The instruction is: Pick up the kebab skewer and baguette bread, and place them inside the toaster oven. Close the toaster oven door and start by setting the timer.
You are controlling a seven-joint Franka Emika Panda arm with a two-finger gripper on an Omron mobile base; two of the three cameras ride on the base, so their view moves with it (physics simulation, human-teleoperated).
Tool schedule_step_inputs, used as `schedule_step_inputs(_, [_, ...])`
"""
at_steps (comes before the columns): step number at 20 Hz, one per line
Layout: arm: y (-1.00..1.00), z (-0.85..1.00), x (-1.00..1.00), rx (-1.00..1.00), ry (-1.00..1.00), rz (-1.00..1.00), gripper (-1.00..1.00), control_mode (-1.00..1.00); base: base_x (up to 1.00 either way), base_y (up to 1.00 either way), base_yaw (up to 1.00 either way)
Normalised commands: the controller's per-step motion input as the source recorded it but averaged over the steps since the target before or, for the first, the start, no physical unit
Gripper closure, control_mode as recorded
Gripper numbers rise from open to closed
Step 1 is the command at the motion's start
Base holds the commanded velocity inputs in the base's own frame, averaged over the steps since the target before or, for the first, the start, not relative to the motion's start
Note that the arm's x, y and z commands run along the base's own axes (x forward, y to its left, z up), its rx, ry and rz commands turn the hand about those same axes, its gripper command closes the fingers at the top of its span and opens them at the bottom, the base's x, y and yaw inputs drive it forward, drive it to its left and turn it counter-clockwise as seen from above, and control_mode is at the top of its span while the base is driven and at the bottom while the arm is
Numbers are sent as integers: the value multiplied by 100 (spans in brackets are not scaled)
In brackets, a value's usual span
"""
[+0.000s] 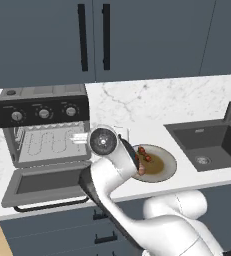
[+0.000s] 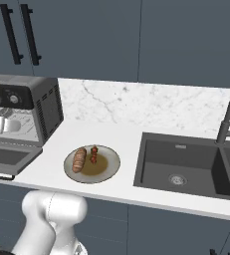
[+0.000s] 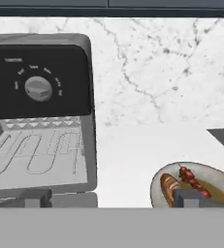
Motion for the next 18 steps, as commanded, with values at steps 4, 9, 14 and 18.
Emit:
schedule_step_inputs(4, [100,24,-10,2,-25,1,-100,-100,0,0,0])
schedule_step_inputs(9, [93,-6,7,1,-8,4,-100,-100,0,0,0])
schedule_step_inputs(14, [76,-9,56,0,-3,6,-100,-100,0,0,0])
schedule_step_inputs(18, [39,-17,64,0,-1,5,-100,-100,0,0,0])
